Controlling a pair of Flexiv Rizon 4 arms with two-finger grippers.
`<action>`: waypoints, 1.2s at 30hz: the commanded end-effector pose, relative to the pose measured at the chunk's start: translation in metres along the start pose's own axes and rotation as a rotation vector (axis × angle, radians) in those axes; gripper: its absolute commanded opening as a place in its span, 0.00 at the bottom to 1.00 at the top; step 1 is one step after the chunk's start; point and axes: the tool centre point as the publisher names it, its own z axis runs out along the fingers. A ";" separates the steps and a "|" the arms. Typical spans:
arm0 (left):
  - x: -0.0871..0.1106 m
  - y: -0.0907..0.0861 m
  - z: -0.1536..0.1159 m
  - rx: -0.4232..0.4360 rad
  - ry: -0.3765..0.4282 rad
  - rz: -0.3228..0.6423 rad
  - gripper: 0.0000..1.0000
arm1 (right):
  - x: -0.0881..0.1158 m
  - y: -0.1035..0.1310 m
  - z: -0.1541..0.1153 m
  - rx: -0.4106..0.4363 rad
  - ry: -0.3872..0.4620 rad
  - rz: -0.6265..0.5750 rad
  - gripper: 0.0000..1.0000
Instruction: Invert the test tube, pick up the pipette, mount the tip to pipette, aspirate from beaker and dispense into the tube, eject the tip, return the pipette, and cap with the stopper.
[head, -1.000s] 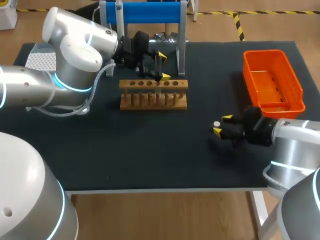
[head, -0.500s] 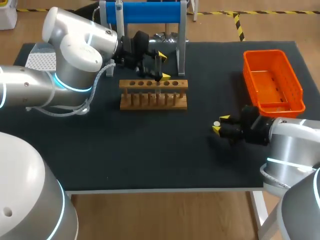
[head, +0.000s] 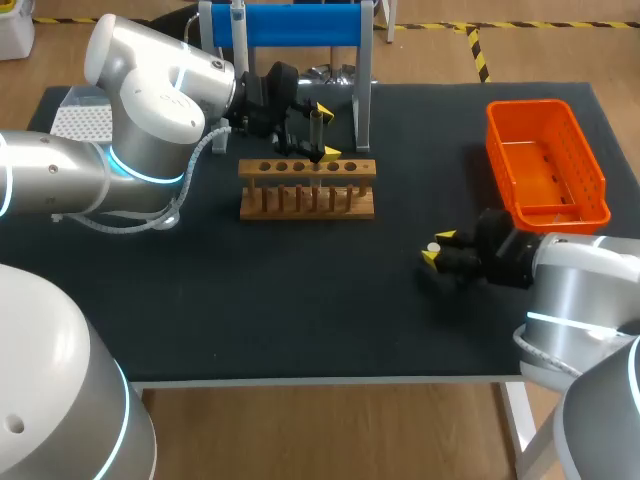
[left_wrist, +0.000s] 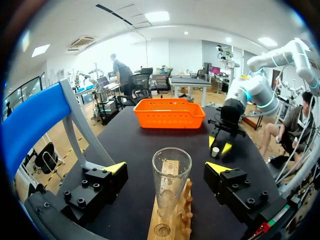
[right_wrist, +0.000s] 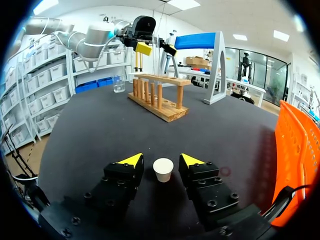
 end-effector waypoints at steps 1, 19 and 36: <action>-0.001 0.000 0.000 -0.003 0.002 0.000 1.00 | 0.000 -0.001 0.003 0.001 -0.004 0.001 0.45; -0.001 0.000 0.000 -0.003 0.002 0.000 1.00 | -0.001 -0.003 0.005 0.005 -0.005 0.005 0.14; -0.001 0.000 0.000 -0.003 0.002 0.000 1.00 | -0.012 0.059 -0.016 -0.051 0.072 -0.080 0.00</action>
